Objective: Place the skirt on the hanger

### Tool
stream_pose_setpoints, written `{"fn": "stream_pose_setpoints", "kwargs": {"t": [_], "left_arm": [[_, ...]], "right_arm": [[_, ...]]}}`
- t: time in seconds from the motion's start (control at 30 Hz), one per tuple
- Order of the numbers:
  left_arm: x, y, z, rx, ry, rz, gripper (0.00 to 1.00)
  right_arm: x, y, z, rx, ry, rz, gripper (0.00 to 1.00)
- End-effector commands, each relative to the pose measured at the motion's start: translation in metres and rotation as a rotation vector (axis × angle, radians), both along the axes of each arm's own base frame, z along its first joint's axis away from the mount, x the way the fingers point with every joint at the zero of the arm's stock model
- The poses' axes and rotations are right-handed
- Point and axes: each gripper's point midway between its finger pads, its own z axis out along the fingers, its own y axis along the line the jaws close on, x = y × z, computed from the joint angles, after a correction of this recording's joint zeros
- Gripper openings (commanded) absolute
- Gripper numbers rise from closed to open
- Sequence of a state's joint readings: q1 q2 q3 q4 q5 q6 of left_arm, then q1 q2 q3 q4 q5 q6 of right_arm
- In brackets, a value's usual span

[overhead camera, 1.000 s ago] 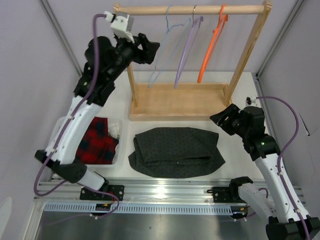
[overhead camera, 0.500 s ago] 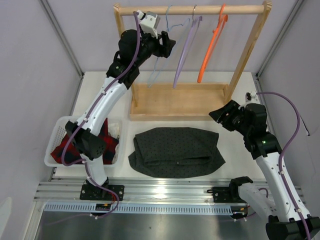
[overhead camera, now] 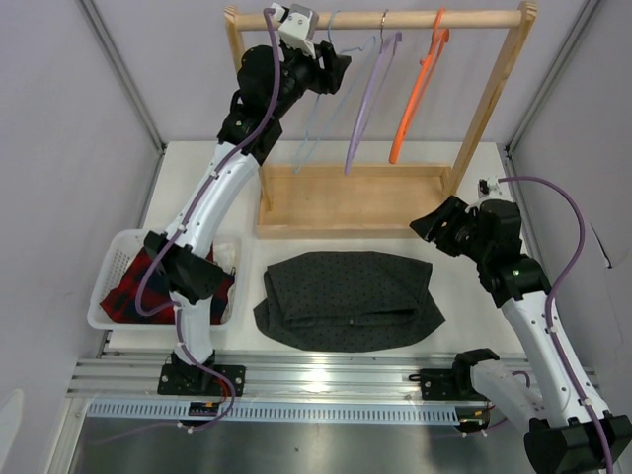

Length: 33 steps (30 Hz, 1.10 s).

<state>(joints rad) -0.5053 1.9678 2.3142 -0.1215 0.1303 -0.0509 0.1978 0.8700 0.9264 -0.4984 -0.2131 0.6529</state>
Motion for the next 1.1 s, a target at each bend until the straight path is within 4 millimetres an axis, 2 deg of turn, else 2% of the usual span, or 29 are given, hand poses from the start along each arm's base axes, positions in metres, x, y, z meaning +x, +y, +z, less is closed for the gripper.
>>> {"fn": "stream_pose_setpoints", "kwargs": {"t": [0.0, 0.13, 0.23, 0.33, 0.47, 0.57, 0.7, 0.9, 1.07], "left_arm": [[0.005, 0.008, 0.019, -0.020, -0.061, 0.035, 0.64], [0.009, 0.006, 0.017, -0.023, -0.062, 0.041, 0.63], [0.009, 0.006, 0.020, -0.028, -0.074, 0.043, 0.56], [0.009, 0.006, 0.021, -0.029, -0.083, 0.044, 0.40], [0.006, 0.008, 0.032, -0.036, -0.111, 0.053, 0.12], [0.005, 0.012, 0.042, -0.049, -0.133, 0.069, 0.00], [0.001, 0.015, 0.055, -0.068, -0.168, 0.075, 0.00], [0.000, 0.019, 0.058, -0.069, -0.165, 0.095, 0.00], [-0.009, 0.023, 0.066, -0.072, -0.171, 0.091, 0.00]], "right_arm": [[0.007, 0.003, 0.030, 0.002, -0.094, 0.026, 0.58], [0.009, 0.001, 0.030, -0.005, -0.100, 0.021, 0.58], [0.011, 0.000, 0.030, -0.011, -0.100, 0.017, 0.58], [0.013, -0.002, 0.027, -0.016, -0.095, 0.011, 0.58], [0.015, -0.002, 0.027, -0.022, -0.100, 0.014, 0.57], [0.016, -0.002, 0.028, -0.021, -0.103, 0.016, 0.56], [0.018, -0.001, 0.028, -0.024, -0.103, 0.020, 0.55], [0.021, -0.001, 0.028, -0.031, -0.102, 0.025, 0.55], [0.022, 0.000, 0.024, -0.034, -0.095, 0.027, 0.54]]}}
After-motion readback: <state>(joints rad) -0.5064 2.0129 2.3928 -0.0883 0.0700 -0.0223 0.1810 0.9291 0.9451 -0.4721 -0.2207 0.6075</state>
